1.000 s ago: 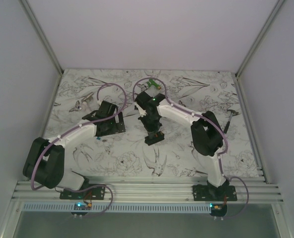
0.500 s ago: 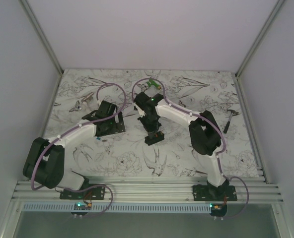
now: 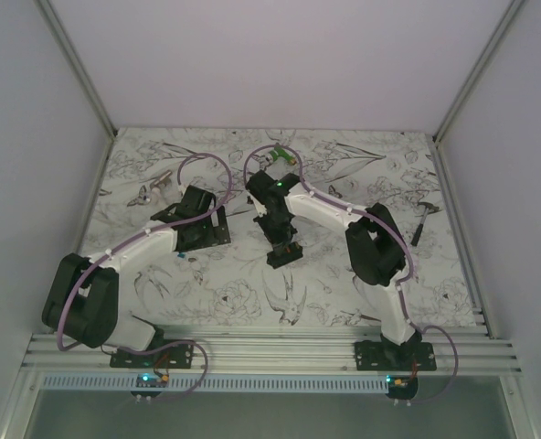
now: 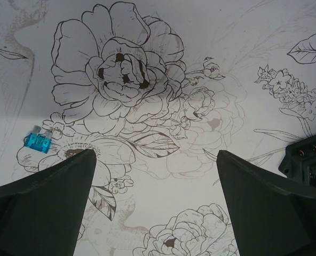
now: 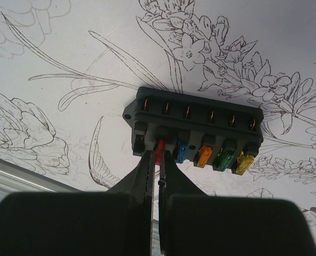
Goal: Snap on the fuse box
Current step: Install the fuse at the fuse box base.
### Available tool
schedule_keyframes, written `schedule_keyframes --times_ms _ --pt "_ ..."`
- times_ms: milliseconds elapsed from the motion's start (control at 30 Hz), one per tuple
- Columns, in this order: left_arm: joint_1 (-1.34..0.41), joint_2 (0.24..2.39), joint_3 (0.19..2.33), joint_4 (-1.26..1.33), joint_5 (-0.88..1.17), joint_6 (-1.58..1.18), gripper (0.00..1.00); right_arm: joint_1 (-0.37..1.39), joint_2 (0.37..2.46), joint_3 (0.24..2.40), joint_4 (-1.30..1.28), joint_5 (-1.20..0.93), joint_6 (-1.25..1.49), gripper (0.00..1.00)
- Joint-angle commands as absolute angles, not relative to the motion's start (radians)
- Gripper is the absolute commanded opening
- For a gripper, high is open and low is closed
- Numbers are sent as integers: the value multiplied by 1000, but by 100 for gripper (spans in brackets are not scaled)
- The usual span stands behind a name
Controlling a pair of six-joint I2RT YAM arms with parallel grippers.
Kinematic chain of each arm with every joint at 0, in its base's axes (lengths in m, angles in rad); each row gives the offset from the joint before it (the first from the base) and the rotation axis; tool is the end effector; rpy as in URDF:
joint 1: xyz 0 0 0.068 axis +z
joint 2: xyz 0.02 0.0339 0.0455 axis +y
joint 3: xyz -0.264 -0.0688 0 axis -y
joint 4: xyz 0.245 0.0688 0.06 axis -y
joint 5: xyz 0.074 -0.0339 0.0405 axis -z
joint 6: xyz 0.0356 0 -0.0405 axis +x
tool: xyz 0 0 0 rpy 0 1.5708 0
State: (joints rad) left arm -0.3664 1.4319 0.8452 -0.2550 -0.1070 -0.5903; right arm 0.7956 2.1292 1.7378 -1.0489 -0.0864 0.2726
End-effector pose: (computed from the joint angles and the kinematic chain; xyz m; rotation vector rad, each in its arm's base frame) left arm 0.2755 -0.1016 0.2077 -0.3207 2.4087 -0.3113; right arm 0.2942 0.3046 0.1909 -0.8009 2.9592 0.2160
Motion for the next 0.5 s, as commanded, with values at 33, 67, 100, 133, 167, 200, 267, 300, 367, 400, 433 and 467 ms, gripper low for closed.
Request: schedule_keyframes --times_ms 33,67,100,133,167,200,267,300,367,400,433,467 --pt "-359 1411 829 -262 -116 -596 100 807 2153 1765 -1071 -62 285 0" --pt "-360 1410 829 -262 -115 -596 100 808 2157 1765 -1073 -59 283 0" --pt "-359 1411 829 -262 -114 -596 100 811 2162 1766 -1074 -58 282 0" --pt "-359 1411 829 -262 -114 -596 100 813 2165 1766 -1076 -54 282 0" --pt "-359 1410 829 -262 -114 -595 100 814 2169 1766 -1079 -49 281 0" --pt "-359 1410 828 -262 -114 -597 100 816 2173 1767 -1081 -46 281 0" --pt "-359 1411 829 -262 -112 -596 100 819 2180 1766 -1086 -35 282 0" --pt "-359 1410 828 -262 -112 -597 100 821 2184 1766 -1089 -29 282 0" --pt "-360 1410 828 -261 -111 -596 100 822 2191 1763 -1093 -21 281 0" --pt "-359 1410 828 -261 -111 -596 100 824 2194 1760 -1094 -19 281 0" --pt "-359 1410 828 -262 -111 -596 100 824 2197 1758 -1095 -17 282 0" --pt "-359 1410 828 -261 -111 -596 100 824 2198 1755 -1096 -14 282 0"
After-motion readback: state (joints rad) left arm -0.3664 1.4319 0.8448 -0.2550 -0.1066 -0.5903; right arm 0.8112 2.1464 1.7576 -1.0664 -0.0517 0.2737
